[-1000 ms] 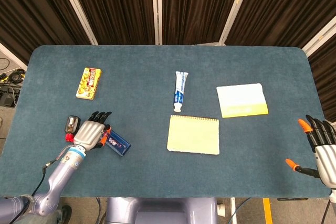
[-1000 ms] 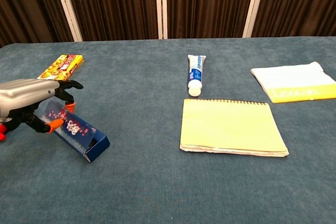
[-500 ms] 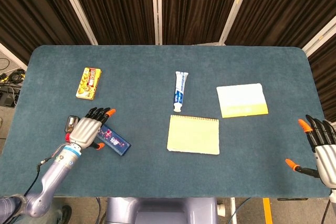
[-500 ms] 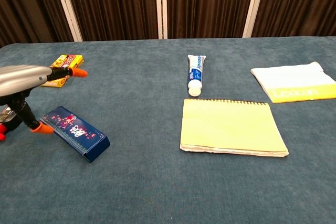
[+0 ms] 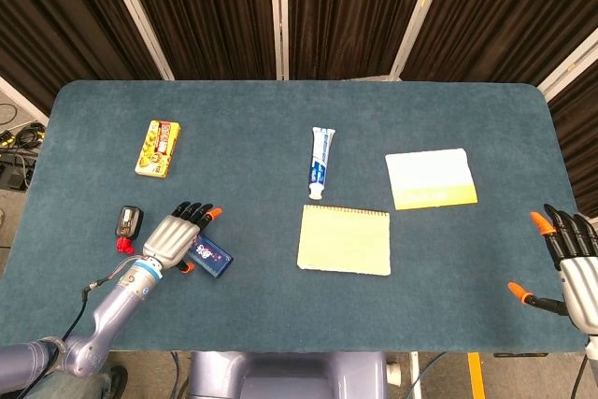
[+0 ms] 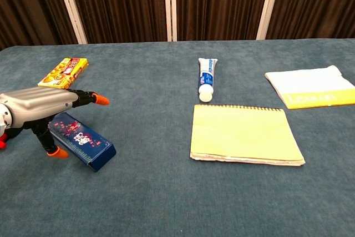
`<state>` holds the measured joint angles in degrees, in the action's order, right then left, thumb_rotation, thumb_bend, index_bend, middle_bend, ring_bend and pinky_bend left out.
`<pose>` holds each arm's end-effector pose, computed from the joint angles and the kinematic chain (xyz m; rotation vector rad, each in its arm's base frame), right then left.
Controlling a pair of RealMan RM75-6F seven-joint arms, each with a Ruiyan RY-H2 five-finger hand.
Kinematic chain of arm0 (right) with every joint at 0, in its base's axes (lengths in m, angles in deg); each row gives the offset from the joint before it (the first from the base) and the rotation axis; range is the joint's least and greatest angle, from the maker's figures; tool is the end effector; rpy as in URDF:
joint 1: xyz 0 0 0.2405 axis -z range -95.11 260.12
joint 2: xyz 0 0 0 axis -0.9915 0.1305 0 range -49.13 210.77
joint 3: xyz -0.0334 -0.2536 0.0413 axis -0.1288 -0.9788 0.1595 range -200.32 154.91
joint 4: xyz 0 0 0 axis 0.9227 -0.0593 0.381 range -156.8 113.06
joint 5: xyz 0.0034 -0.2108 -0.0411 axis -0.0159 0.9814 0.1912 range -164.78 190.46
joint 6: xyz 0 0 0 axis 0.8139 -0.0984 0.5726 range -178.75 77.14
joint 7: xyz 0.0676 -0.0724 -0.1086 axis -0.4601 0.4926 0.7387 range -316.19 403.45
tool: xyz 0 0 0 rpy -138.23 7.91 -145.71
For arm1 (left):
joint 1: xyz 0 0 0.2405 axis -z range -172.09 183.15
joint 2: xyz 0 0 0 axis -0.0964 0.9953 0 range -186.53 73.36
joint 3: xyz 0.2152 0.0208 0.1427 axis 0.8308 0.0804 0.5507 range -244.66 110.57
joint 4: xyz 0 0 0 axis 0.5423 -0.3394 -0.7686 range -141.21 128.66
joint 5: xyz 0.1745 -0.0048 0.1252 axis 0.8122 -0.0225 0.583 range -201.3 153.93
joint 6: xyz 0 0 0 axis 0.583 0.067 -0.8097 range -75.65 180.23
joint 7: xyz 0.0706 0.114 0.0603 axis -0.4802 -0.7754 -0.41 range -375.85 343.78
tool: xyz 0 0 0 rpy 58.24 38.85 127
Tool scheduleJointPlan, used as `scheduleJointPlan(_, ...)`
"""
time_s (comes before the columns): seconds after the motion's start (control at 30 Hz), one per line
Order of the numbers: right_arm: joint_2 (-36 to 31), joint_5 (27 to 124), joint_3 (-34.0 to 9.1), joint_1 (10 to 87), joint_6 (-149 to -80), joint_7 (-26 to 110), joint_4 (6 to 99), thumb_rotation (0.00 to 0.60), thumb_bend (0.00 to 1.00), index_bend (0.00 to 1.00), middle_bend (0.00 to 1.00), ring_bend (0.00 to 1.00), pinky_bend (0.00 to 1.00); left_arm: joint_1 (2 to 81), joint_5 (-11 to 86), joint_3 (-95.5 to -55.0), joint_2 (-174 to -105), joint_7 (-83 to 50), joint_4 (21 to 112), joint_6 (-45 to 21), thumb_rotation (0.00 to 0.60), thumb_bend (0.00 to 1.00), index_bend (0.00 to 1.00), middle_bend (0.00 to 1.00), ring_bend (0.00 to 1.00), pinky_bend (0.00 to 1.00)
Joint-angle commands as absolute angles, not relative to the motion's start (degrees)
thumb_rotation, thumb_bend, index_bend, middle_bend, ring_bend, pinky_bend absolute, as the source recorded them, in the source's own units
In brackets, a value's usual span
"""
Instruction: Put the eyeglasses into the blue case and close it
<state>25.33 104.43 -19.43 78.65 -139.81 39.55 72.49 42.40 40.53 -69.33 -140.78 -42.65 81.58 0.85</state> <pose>-0.3028 -0.1797 0.2045 1.4356 -0.7838 0.9603 -0.2101 0.3020 -0.0256 -2.0117 -0.9209 -0.6296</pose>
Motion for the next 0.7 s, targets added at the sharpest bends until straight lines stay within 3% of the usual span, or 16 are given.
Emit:
scheduleJointPlan(0.03,25.32,104.45,-19.42,78.63,-139.8,39.59,72.47,0.6,0.0,0.02,0.0,0.0,0.0,42.75,39.81,-69.46,-141.04,-43.46,81.52,0.89,0.6,0.11,0.23,0.1,0.04,0.15)
scheduleJointPlan(0.1,25.31,104.48,-19.43,78.63,-139.81,39.6,72.47,0.6,0.0,0.02,0.0,0.0,0.0,42.9,39.29,-69.46,-141.17,-44.11,81.52,0.79,0.6,0.12,0.32,0.15,0.08,0.19)
scheduleJointPlan(0.3,25.35,104.57,-19.45,78.7,-139.96,39.53,72.52,0.6,0.0,0.02,0.0,0.0,0.0,43.06,38.13,-69.32,-141.76,-45.34,81.1,0.25,0.6,0.13,0.41,0.24,0.14,0.22)
scheduleJointPlan(0.7,25.36,104.59,-19.49,78.69,-139.91,39.53,72.55,0.6,0.0,0.02,0.0,0.0,0.0,43.05,37.15,-69.09,-142.69,-45.7,80.07,-0.55,0.6,0.25,0.44,0.26,0.15,0.22)
